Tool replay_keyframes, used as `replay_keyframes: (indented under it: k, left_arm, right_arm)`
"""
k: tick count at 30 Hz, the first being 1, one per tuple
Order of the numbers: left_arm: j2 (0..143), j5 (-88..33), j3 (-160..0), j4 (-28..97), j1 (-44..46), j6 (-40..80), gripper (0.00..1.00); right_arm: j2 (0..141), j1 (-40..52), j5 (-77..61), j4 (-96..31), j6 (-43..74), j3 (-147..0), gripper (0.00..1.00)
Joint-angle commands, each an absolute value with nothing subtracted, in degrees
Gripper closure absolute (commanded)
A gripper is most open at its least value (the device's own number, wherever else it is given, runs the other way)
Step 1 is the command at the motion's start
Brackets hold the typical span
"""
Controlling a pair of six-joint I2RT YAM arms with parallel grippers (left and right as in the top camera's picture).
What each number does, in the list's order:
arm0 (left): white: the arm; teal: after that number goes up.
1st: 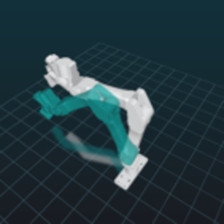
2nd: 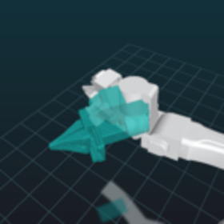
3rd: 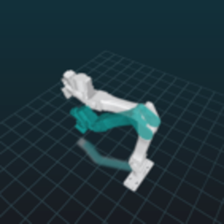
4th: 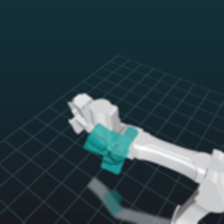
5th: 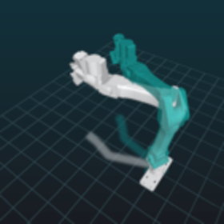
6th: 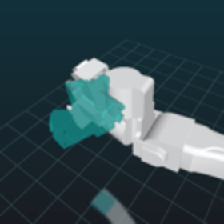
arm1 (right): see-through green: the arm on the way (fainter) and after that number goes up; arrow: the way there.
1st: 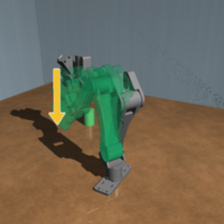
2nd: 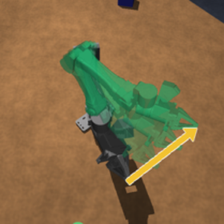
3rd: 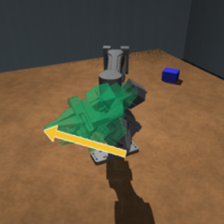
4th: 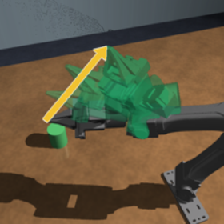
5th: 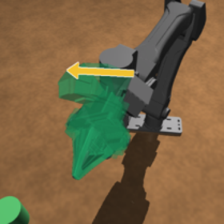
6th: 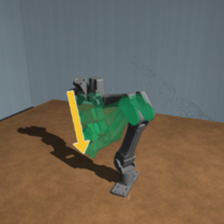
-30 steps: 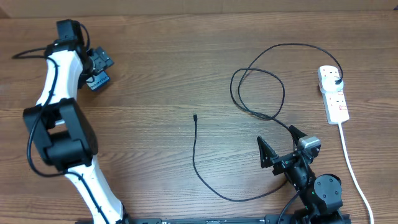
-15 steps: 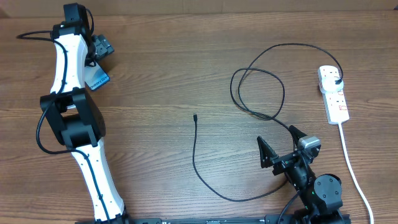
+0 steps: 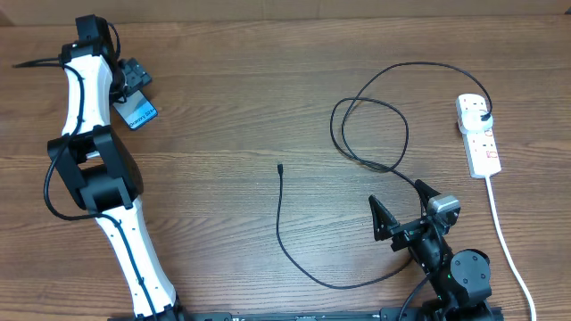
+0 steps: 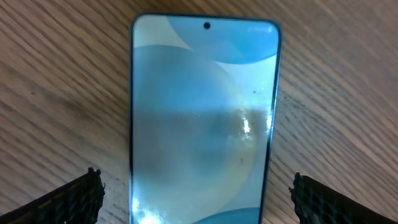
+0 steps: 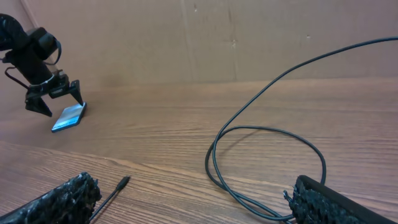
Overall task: Plug charger to phone and switch on socket
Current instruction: 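Lower the left gripper and grasp the phone's bottom edge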
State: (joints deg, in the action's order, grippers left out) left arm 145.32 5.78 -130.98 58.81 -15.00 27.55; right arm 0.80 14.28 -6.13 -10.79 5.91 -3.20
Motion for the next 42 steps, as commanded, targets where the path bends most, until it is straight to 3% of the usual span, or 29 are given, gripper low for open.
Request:
replay_keyframes:
  k: [1, 22, 26, 30, 37, 42]
  left_arm:
    - [147.4, 5.1, -132.5, 59.0, -14.7, 27.6, 0.00]
    - [150.5, 6.3, -132.5, 59.8, -14.8, 32.0, 0.00]
    - [150.5, 6.9, -132.5, 60.9, -14.9, 32.2, 0.09]
    - [150.5, 7.0, -132.5, 62.8, -15.5, 32.9, 0.26]
    - [150.5, 7.0, -132.5, 64.9, -15.6, 32.8, 0.22]
    - [150.5, 7.0, -132.5, 65.6, -15.6, 32.8, 0.28]
  right_arm:
    - [0.2, 14.1, -6.1, -10.6, 5.5, -3.2, 0.00]
    - [0.2, 14.1, -6.1, -10.6, 5.5, -3.2, 0.00]
    - [0.2, 14.1, -6.1, -10.6, 5.5, -3.2, 0.00]
    - [0.2, 14.1, -6.1, -10.6, 5.5, -3.2, 0.00]
    - [0.2, 14.1, -6.1, -10.6, 5.5, -3.2, 0.00]
    - [0.2, 14.1, -6.1, -10.6, 5.5, -3.2, 0.00]
